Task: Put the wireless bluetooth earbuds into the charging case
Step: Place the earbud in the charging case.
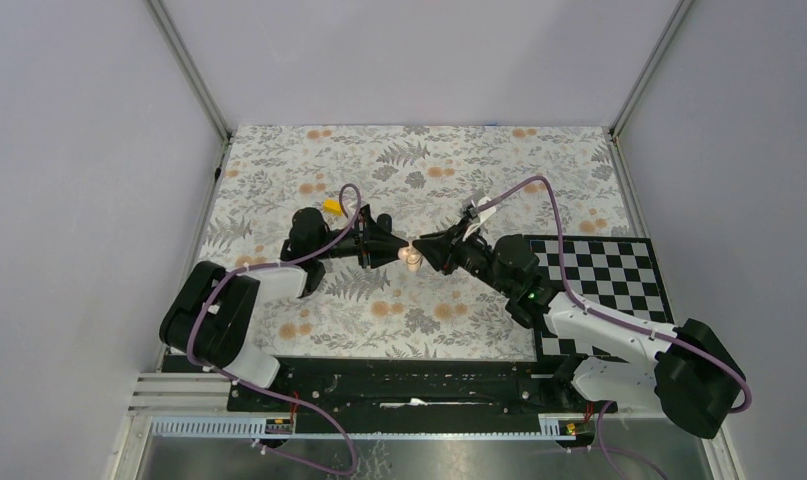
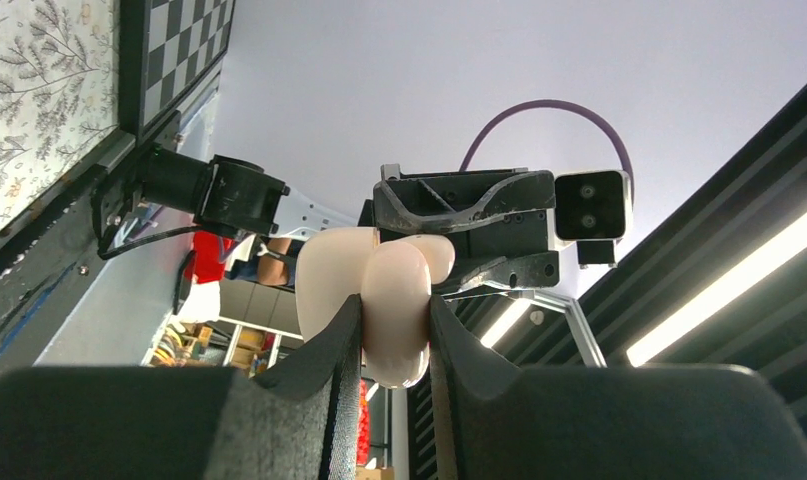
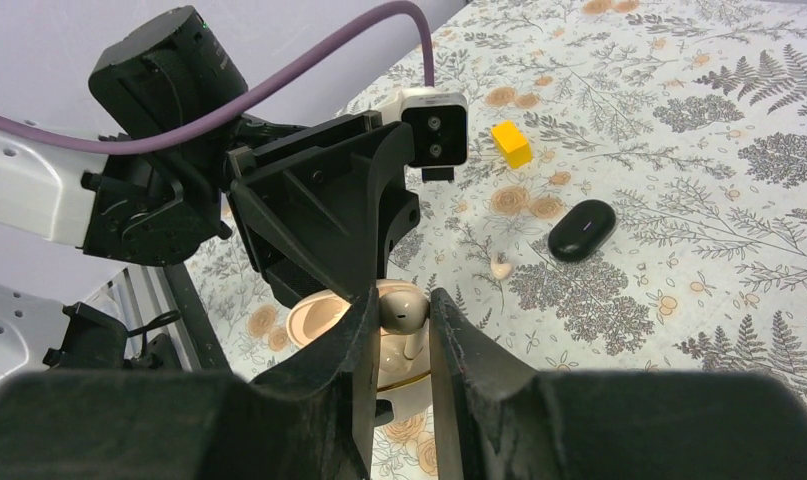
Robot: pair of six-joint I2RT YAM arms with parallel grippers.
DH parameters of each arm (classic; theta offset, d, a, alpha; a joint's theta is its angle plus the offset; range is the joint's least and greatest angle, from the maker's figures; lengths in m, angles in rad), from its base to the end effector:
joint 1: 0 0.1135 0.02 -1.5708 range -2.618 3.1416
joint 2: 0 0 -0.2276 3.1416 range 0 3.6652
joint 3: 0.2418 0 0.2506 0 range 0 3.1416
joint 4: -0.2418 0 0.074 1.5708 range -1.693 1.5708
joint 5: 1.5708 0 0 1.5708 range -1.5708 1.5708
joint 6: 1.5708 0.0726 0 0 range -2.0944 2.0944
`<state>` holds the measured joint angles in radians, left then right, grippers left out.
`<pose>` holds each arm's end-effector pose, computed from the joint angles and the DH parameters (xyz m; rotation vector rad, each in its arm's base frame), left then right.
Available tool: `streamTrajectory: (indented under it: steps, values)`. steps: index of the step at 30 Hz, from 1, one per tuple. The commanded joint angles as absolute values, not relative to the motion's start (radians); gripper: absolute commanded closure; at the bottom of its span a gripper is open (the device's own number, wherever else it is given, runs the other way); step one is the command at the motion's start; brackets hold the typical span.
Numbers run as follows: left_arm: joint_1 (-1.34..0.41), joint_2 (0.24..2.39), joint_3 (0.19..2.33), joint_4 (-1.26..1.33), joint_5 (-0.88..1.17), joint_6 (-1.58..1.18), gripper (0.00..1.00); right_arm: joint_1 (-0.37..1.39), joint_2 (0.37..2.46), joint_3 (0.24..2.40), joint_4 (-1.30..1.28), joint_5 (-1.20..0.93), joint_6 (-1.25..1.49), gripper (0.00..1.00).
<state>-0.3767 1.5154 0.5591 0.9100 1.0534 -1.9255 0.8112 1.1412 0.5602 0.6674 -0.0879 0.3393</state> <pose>0.2618 -0.1714 0.1715 0.5626 -2.0522 2.0630 0.2070 0.2272 0.2497 -0.4386 1.5035 0.9857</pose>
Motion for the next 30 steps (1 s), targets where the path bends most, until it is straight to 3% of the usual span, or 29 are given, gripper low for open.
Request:
streamTrajectory:
  steps: [1, 30]
  values:
    - [-0.376, 1.537, 0.536, 1.114, 1.018, -2.016, 1.0, 0.826, 1.12, 0.549, 0.723, -0.063, 0.327, 0.78]
    - [-0.375, 1.56, 0.551, 1.209, 1.013, -2.028, 1.0, 0.851, 1.168, 0.544, 0.64, -0.096, 0.343, 0.78]
